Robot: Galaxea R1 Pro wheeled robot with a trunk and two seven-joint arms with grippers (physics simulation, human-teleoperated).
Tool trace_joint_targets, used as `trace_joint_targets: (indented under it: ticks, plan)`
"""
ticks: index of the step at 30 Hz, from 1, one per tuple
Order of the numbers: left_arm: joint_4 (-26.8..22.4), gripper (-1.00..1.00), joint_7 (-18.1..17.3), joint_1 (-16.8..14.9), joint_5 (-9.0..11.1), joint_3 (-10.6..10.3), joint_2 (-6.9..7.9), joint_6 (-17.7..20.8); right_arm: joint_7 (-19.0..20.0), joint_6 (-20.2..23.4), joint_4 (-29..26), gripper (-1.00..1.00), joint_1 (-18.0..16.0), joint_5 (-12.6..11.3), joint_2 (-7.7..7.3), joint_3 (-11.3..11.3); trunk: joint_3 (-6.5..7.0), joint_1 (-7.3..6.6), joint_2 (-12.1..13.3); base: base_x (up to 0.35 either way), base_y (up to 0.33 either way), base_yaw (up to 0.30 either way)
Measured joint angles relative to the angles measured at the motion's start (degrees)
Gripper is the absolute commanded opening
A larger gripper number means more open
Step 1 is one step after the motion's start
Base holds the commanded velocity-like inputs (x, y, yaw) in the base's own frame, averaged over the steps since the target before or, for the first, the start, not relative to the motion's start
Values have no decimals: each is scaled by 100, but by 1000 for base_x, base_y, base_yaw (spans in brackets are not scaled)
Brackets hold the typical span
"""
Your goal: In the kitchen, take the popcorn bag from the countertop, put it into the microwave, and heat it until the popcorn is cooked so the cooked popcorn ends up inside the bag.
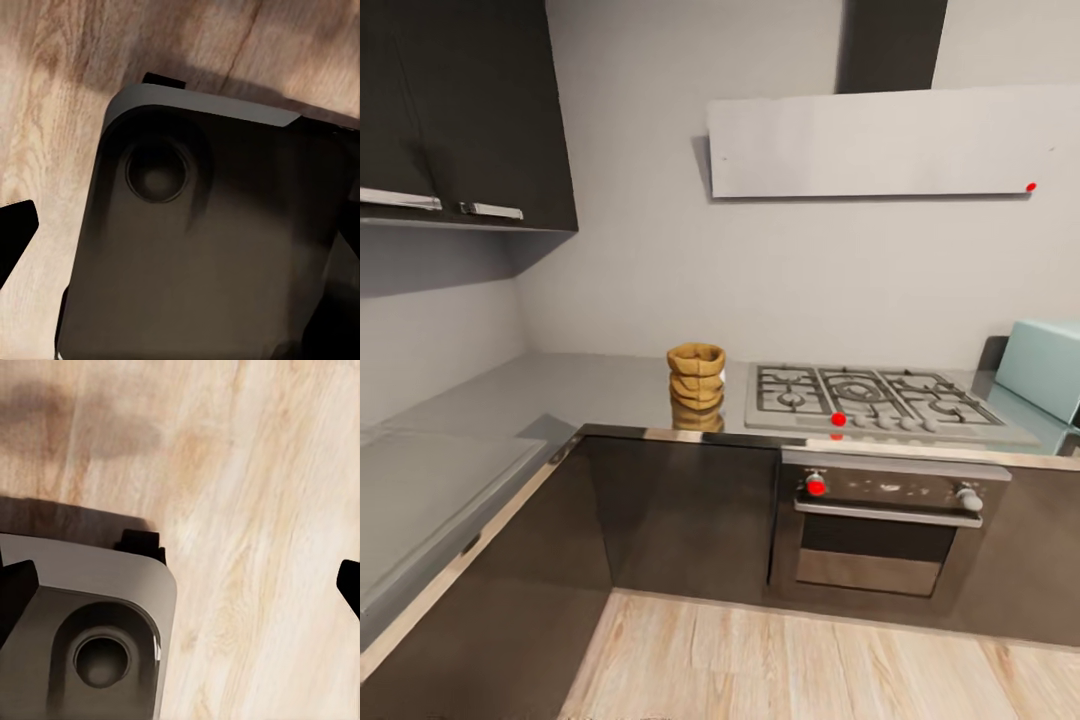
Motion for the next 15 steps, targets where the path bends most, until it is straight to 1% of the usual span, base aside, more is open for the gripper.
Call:
trace_joint_targets:
  ticks: [4, 15]
  plan:
    - [0, 100, 0, 0, 0, 0, -1, 0, 0, -3, 0, 100, 1, -7, -6, -7, 0, 0, 0, 0, 0, 45]
    - [0, 100, 0, 0, 9, 14, -24, 0, 0, 7, -1, 100, 1, -9, -14, -9, 0, 0, 0, 0, 0, 2]
